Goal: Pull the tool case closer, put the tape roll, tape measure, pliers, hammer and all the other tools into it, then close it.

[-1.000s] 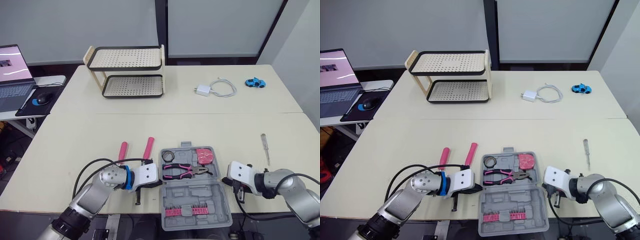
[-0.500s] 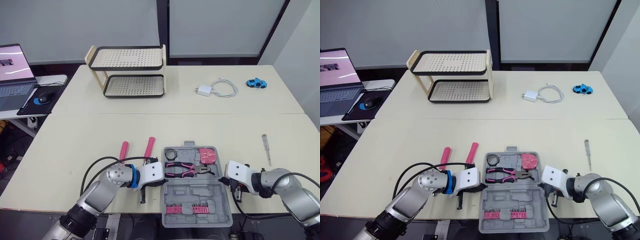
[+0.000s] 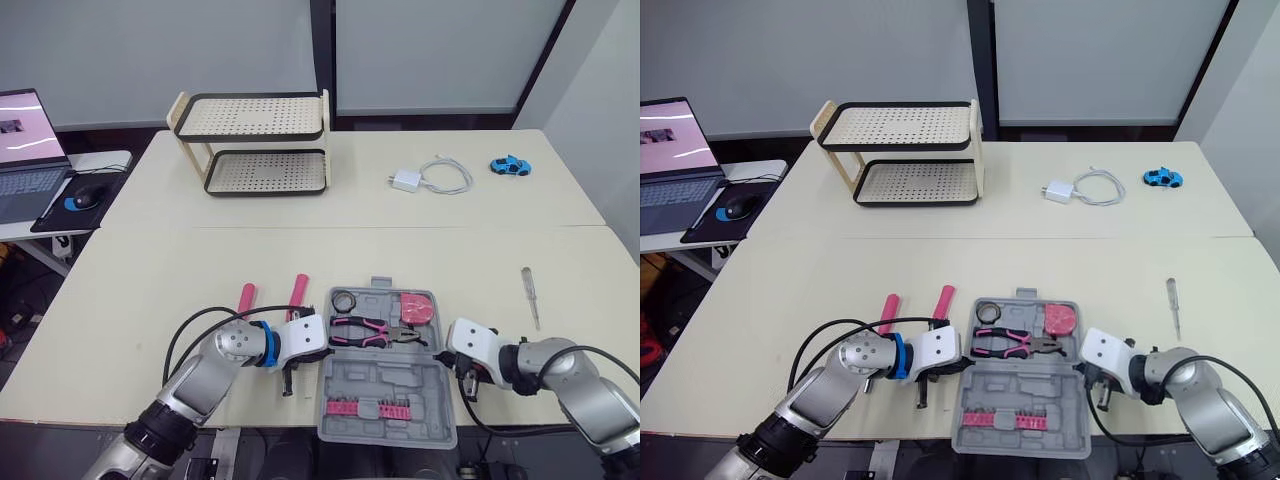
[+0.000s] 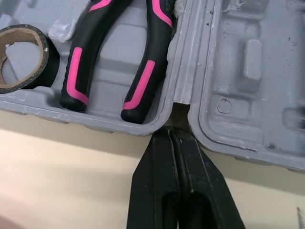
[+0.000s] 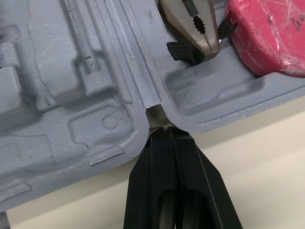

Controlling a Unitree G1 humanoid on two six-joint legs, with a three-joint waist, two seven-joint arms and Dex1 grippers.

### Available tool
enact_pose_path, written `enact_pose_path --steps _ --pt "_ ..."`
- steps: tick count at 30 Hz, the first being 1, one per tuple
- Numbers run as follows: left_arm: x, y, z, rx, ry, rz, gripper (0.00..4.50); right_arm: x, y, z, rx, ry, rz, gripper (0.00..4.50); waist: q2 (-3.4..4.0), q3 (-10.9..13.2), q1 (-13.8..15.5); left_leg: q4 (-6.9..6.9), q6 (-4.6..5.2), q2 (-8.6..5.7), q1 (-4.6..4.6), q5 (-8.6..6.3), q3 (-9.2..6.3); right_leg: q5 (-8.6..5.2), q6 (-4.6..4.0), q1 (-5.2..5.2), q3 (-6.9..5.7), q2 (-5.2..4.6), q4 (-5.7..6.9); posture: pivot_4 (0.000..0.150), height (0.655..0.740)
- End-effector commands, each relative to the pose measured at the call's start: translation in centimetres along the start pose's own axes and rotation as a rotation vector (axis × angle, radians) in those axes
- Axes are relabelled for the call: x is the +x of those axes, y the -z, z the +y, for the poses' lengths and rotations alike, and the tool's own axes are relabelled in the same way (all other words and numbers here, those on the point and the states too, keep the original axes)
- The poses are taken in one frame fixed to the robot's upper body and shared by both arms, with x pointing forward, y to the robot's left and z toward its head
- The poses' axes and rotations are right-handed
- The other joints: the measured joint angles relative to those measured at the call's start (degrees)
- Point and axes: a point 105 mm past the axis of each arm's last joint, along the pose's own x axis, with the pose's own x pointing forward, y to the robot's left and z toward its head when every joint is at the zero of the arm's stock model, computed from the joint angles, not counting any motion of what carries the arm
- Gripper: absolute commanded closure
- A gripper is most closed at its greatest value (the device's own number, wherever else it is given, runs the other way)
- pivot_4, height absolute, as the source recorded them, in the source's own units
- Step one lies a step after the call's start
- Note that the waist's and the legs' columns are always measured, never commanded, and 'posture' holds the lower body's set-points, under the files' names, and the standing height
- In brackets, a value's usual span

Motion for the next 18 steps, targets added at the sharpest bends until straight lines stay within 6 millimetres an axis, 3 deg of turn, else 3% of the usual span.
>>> enact_pose_path --steps 1,18 --pt "0.2 -1.9 0.6 0.051 -0.016 -0.07 4.46 0.4 -2.4 -0.1 -0.043 -0.001 -0.082 4.5 0.0 0.0 -0.05 0.0 0.0 0.0 0.0 0.0 0.0 0.0 0.0 0.0 0.0 0.0 0.0 0.15 0.74" --pt "0.6 -1.9 2.6 0.076 -0.067 -0.068 4.46 1.6 -3.6 -1.8 -0.051 0.036 -0.096 4.5 0.01 -0.01 -0.04 0.02 -0.2 -0.02 -0.01 0.11 0.0 0.0 0.0 -0.01 0.0 0.0 0.01 0.15 0.74"
